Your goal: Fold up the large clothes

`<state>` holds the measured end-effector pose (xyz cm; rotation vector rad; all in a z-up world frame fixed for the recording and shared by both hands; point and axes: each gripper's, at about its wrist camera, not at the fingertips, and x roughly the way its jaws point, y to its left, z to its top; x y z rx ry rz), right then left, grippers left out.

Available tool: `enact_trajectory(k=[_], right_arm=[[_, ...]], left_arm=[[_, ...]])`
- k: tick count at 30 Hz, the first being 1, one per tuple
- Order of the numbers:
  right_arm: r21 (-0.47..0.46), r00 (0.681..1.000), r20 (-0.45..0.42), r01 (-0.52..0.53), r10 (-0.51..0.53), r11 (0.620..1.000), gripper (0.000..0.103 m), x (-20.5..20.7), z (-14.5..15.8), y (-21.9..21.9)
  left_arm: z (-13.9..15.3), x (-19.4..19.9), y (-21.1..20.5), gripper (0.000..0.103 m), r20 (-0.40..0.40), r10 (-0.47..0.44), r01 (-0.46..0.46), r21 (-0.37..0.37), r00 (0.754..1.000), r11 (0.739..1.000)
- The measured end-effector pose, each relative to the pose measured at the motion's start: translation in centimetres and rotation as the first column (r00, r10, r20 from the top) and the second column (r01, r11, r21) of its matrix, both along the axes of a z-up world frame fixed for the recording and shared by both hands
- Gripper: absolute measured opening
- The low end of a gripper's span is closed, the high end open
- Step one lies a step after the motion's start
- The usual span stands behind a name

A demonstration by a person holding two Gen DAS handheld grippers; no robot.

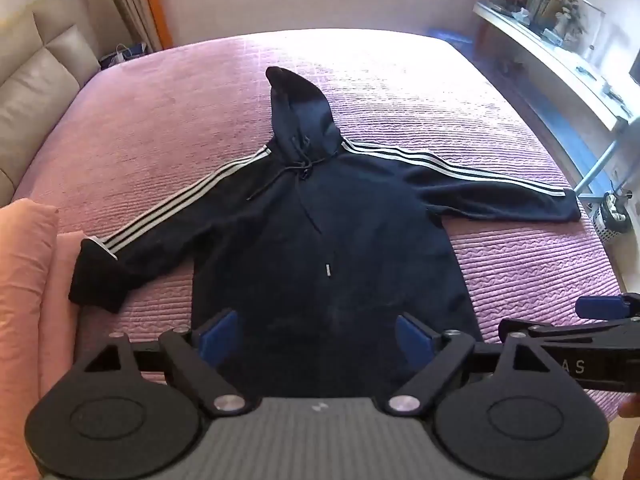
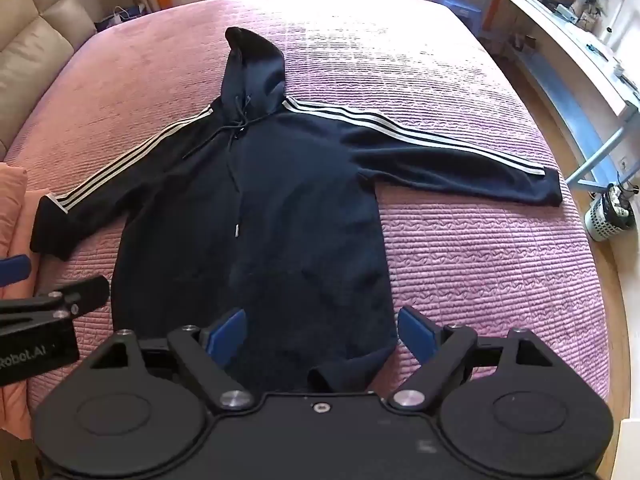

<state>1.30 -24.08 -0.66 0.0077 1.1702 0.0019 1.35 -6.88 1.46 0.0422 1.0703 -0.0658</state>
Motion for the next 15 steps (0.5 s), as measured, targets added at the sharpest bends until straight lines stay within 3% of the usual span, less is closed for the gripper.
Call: enact_trajectory(k=[5,15], right_arm=[[0.018,1.0,-0.018,-0.002,0.002,1.0,0.099,1.2,-0.5,-1.8],[0.044,0.998,-0.062,-0.018,0.021,0.999,0.099,3.1,-1.9,-3.7]], left_arm=[[-0.3,1.1,-2.0,0.088,-0.027,0.018,-0.018,-0.032,0.999,0.999],[-1.2,1.9,-3.4,0.088,-0.072,0.066,-0.068,-0.028,0.995,0.997]])
